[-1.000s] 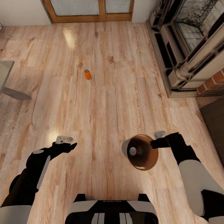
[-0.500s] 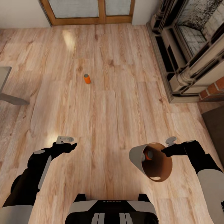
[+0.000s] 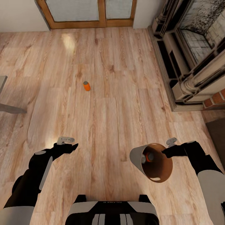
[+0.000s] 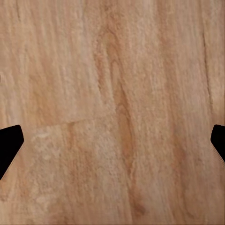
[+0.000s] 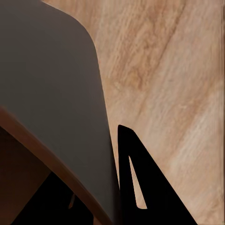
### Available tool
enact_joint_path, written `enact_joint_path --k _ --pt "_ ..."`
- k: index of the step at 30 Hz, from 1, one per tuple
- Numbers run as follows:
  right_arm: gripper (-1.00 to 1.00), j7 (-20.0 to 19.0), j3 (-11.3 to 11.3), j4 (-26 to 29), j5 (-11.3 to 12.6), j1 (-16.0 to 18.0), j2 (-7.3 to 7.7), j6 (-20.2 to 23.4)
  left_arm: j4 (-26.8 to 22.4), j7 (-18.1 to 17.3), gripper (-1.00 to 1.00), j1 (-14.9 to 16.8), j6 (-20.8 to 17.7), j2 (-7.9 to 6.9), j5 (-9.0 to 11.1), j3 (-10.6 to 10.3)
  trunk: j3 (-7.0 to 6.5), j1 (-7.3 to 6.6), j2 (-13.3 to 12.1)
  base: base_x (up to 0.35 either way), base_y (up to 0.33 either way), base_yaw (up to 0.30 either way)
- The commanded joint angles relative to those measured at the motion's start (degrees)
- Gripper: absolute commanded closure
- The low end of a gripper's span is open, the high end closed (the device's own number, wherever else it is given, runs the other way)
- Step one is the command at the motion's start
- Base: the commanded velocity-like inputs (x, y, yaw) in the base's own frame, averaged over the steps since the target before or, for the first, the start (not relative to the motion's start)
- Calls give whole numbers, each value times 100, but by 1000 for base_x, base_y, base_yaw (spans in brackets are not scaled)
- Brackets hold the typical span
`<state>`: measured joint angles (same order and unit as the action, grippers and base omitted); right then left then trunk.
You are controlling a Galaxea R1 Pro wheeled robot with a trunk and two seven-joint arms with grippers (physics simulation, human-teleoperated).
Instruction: Put the three can of soda from the living room inside the tash can in the kitchen.
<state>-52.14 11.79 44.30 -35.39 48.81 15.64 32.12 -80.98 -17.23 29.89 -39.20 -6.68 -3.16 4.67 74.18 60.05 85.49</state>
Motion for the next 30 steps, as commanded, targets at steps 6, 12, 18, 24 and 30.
enact_joint_path --k 6,12,18,24,30 --pt "100 -19 -1 -1 84 0 -17 139 2 2 -100 0 0 0 0 -1 0 0 0 324 0 0" --pt "100 -17 -1 -1 103 3 -68 347 8 1 -100 0 0 0 1 -2 0 0 0 324 0 0" --pt "100 -16 2 -1 109 3 -101 376 11 2 -100 0 0 0 6 -2 0 0 0 324 0 0" --pt "100 -9 -3 -1 106 2 -179 382 15 1 -100 0 0 0 8 -2 0 0 0 324 0 0" --pt "100 181 -14 -1 111 0 -254 383 20 1 -100 0 0 0 4 -4 0 0 0 324 0 0"
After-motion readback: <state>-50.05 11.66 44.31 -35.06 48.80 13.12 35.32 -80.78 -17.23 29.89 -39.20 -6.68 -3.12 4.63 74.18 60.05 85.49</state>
